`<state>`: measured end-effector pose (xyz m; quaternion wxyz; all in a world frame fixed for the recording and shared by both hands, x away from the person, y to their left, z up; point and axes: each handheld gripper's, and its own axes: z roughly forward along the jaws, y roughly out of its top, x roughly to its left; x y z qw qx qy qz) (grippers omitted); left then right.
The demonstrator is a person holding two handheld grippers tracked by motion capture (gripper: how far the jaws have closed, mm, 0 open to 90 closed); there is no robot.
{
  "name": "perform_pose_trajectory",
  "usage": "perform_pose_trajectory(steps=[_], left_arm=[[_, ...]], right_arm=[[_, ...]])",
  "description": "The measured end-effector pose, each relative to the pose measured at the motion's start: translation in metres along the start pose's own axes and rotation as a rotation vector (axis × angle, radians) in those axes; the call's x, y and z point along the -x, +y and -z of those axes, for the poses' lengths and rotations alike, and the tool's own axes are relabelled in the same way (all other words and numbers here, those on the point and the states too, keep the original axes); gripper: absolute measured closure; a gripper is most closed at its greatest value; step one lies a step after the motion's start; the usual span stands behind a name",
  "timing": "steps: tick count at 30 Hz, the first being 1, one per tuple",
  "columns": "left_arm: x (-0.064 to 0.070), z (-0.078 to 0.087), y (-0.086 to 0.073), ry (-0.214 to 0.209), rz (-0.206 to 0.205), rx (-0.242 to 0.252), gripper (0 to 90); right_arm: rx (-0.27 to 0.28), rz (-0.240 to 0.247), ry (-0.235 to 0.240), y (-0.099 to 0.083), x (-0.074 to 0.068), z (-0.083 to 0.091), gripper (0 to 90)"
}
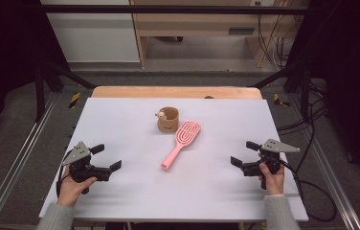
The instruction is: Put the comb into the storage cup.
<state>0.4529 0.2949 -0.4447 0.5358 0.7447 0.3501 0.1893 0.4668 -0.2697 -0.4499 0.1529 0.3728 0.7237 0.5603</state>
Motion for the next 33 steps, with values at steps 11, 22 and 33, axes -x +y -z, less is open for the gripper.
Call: perform_pose_trajectory(steps=[11, 22, 33], left_arm=[[0.0, 0.0, 0.001, 0.006, 0.006, -0.002, 0.0], [0.005, -0.003, 0.004, 0.009, 0.01, -0.009, 0.0], [0.01, -0.006, 0.008, 0.024, 0.005, -0.029, 0.2]], right_arm=[[-0.008, 0.005, 0.002, 0.0, 0.0, 0.0, 0.3], [-0.004, 0.008, 0.005, 0.0, 0.0, 0.0, 0.3], [-0.014, 0.007, 0.007, 0.0, 0.0, 0.0, 0.3]])
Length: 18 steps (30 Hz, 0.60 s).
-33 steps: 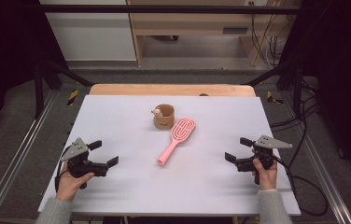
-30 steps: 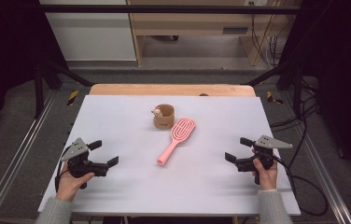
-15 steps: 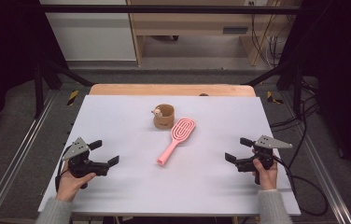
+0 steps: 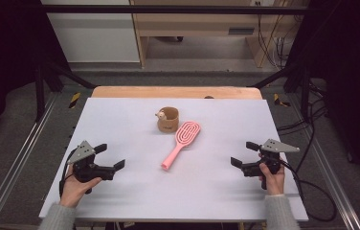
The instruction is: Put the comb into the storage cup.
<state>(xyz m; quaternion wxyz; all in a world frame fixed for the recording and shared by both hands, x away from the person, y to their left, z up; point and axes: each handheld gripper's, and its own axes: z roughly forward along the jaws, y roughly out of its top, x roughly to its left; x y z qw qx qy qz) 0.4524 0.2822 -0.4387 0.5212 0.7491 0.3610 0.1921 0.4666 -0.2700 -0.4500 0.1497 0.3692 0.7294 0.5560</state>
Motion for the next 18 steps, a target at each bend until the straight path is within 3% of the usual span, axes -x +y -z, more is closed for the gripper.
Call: perform_pose_trajectory(steps=[18], left_arm=[[0.0108, -0.005, 0.0105, -0.005, 0.003, -0.023, 0.1]], right_arm=[[-0.005, 0.002, 0.003, -0.0002, 0.0001, -0.0001, 0.3]])
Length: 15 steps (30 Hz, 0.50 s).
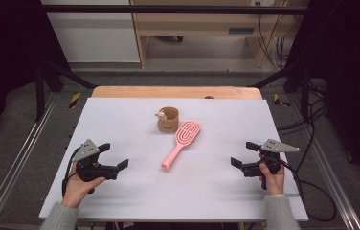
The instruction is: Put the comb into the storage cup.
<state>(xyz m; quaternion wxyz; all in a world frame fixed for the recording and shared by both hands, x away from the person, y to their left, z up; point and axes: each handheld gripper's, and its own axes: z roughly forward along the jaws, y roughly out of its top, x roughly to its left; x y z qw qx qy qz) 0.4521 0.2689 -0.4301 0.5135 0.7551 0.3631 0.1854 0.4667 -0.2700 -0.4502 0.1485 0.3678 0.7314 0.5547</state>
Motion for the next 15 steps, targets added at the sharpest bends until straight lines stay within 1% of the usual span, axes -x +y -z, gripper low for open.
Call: perform_pose_trajectory(steps=[5, 9, 15], left_arm=[[0.002, -0.003, 0.004, -0.001, 0.001, -0.016, 0.0], [0.003, -0.005, 0.007, -0.001, -0.01, -0.027, 0.0], [0.005, -0.008, 0.013, -0.001, -0.016, -0.039, 0.0]], right_arm=[[-0.003, -0.001, 0.0, 0.0, 0.0, 0.0, 0.3], [-0.004, 0.0, -0.003, 0.0, 0.0, 0.0, 0.3], [-0.004, 0.001, -0.002, 0.0, 0.0, 0.0, 0.3]])
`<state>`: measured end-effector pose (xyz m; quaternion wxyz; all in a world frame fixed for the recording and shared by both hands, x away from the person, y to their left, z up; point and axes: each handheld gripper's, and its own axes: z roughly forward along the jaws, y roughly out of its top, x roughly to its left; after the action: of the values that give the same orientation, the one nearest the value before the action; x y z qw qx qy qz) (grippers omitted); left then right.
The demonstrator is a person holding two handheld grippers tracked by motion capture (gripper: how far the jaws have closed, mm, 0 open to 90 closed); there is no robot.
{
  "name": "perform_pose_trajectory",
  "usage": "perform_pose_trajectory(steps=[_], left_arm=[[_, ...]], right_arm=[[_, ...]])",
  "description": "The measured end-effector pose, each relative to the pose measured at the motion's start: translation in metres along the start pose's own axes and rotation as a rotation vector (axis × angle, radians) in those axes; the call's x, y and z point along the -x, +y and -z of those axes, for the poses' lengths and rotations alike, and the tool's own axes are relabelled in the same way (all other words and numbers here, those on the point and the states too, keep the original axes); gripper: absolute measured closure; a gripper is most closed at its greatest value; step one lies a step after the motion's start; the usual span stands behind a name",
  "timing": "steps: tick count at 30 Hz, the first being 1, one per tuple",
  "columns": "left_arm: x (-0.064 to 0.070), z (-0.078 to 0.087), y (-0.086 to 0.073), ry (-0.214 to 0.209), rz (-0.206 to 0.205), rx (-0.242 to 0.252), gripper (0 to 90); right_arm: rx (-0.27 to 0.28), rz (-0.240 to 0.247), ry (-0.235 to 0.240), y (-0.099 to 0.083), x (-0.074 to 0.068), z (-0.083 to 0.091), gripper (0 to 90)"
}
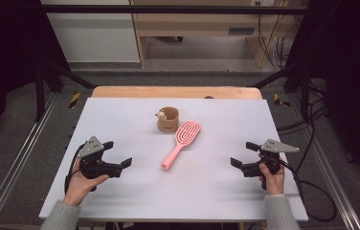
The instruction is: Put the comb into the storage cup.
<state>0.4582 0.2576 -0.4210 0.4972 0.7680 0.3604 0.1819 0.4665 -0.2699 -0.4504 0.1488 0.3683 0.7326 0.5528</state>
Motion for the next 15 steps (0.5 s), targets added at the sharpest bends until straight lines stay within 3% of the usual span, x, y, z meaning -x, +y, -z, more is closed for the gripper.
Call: perform_pose_trajectory(steps=[15], left_arm=[[0.009, -0.015, 0.018, -0.004, -0.022, -0.035, 0.0]], right_arm=[[-0.002, 0.0, 0.0, 0.0, 0.0, 0.0, 0.3]])
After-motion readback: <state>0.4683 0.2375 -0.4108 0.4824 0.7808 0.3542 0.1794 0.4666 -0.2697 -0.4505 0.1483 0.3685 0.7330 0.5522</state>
